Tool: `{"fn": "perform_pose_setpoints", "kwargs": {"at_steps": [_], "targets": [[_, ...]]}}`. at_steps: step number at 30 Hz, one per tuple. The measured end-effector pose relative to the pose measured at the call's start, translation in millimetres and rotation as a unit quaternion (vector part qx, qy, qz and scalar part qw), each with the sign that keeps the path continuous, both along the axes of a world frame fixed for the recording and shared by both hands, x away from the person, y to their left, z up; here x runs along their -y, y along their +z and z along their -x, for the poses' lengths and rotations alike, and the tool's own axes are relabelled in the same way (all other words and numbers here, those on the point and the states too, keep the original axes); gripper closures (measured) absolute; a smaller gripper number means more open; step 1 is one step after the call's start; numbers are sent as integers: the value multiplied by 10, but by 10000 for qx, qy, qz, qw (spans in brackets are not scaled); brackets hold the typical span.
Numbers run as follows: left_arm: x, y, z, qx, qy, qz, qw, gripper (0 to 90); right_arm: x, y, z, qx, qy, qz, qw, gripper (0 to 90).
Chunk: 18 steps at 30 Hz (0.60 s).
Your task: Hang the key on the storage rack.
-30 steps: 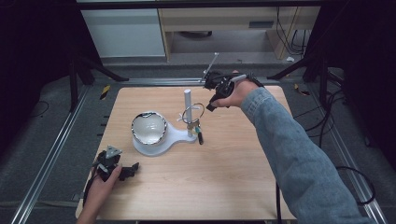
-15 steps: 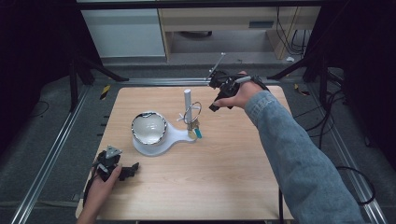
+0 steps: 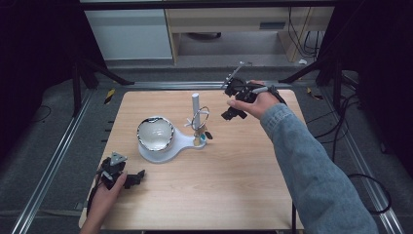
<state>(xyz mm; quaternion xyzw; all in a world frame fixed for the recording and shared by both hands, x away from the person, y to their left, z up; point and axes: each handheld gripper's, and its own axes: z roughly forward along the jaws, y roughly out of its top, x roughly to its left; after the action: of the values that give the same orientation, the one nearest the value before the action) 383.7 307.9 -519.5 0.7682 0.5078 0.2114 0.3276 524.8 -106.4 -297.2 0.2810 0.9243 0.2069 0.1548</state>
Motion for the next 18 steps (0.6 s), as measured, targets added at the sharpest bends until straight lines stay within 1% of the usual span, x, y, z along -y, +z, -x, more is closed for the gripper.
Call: {"fn": "perform_pose_setpoints", "kwargs": {"at_steps": [3, 5, 10, 12, 14, 18], "targets": [[1, 0, 0, 0, 4, -2, 10000, 0, 47, -31, 19, -1, -42, -14, 10000, 68], [1, 0, 0, 1, 7, 0, 10000, 0, 76, -41, 32, 38, -60, 44, 10000, 69], [3, 0, 1, -1, 20, 0, 10000, 0, 172, -55, 64, 96, -158, -24, 9998, 88], [4, 0, 1, -1, 25, 0, 10000, 0, 214, -67, 80, 130, -188, -102, 9997, 91], [5, 0, 1, 0, 28, -1, 10000, 0, 259, -87, 99, 185, -210, -78, 9996, 93], [5, -1, 0, 6, 30, 3, 10000, 0, 343, -124, 130, 266, -259, -190, 9991, 98]]}}
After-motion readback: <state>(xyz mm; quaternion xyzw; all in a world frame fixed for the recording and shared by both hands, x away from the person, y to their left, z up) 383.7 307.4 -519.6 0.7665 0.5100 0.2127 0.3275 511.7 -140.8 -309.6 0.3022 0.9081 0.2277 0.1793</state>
